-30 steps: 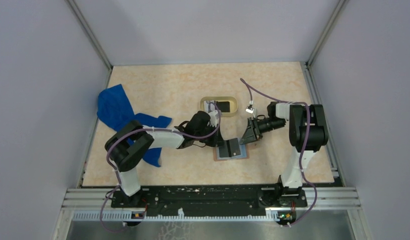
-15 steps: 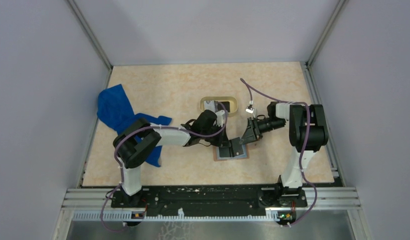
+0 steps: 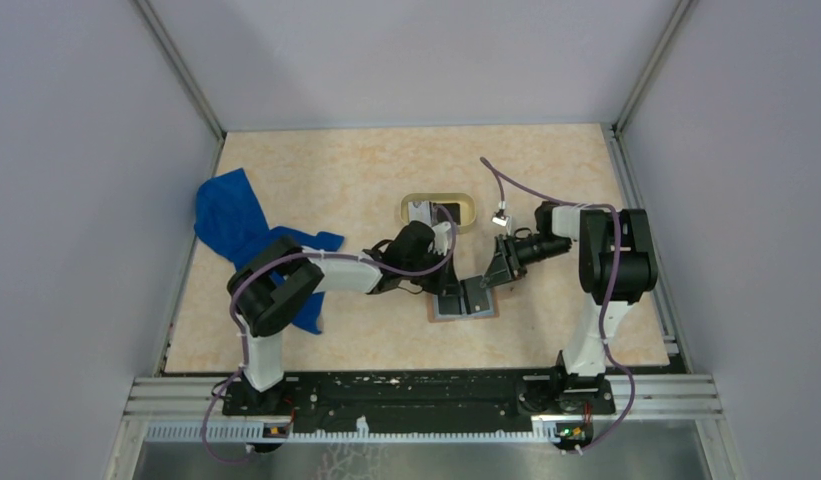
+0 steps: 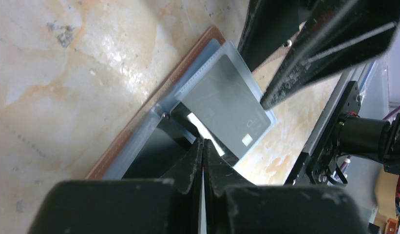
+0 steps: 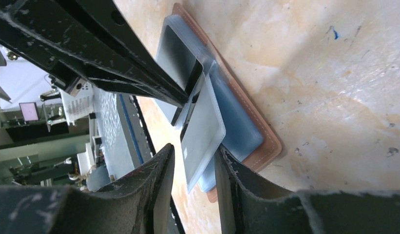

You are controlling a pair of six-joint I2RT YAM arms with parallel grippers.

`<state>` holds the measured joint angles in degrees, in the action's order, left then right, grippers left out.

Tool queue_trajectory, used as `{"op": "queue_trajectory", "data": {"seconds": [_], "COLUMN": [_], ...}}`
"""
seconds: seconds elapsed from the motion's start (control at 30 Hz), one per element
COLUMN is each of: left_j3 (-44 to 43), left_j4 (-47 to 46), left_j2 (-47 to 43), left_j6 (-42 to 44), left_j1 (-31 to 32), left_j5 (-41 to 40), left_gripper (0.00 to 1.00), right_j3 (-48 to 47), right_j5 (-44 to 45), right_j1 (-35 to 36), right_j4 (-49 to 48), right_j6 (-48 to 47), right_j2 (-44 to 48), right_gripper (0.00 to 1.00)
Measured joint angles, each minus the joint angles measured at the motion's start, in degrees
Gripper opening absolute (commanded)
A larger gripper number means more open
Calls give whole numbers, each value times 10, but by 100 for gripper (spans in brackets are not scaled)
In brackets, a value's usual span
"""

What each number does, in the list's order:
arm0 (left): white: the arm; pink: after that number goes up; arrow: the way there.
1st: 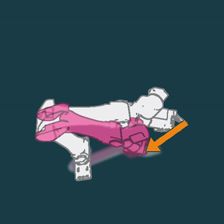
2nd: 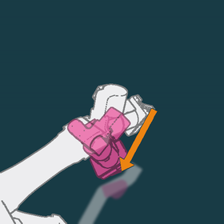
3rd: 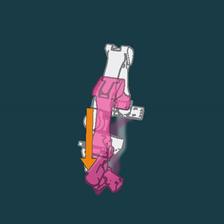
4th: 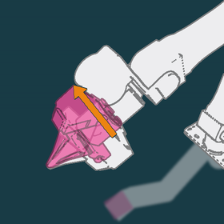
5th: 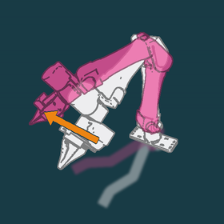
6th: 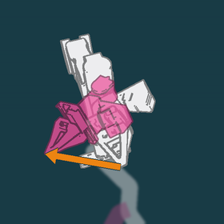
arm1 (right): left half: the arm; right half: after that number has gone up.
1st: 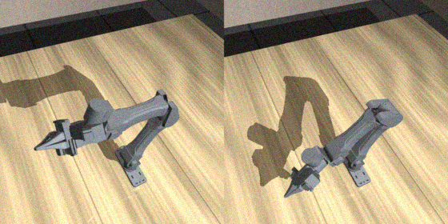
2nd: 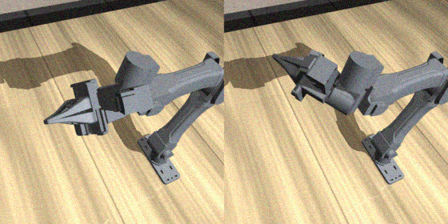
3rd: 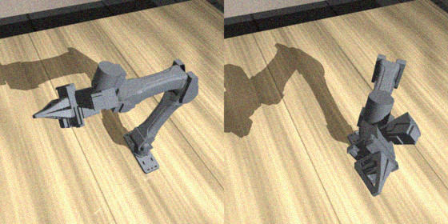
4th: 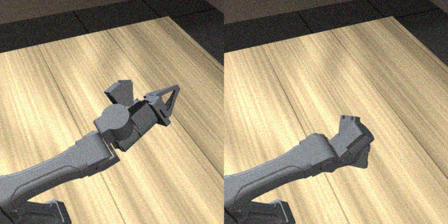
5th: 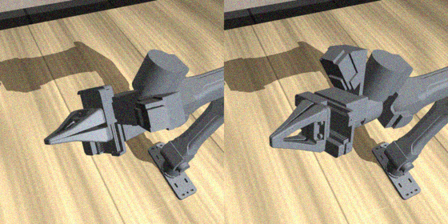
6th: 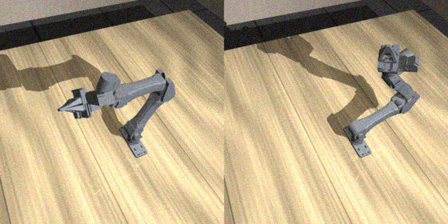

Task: Put the credit cards into the card holder
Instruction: Turn over the card slot in the card holder.

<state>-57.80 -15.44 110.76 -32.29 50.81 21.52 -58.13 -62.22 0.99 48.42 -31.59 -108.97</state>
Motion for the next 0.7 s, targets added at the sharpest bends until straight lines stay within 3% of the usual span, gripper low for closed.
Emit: {"op": "queue_trajectory", "data": {"seconds": [0.23, 0.4, 0.7], "left_j3": [75, 129, 192], "left_j4": [-26, -55, -61], "left_j2": [-93, -165, -179], "left_j6": [11, 21, 19], "left_j1": [0, 0, -4], "left_j5": [-21, -46, -80], "left_gripper": [12, 10, 8], "right_j3": [0, -1, -14], "right_j5": [0, -24, -48], "right_j1": [4, 11, 56], "right_j4": [-7, 24, 56], "right_j6": [6, -21, -38], "right_j2": [0, 0, 5], "right_gripper": [34, 35, 35]}}
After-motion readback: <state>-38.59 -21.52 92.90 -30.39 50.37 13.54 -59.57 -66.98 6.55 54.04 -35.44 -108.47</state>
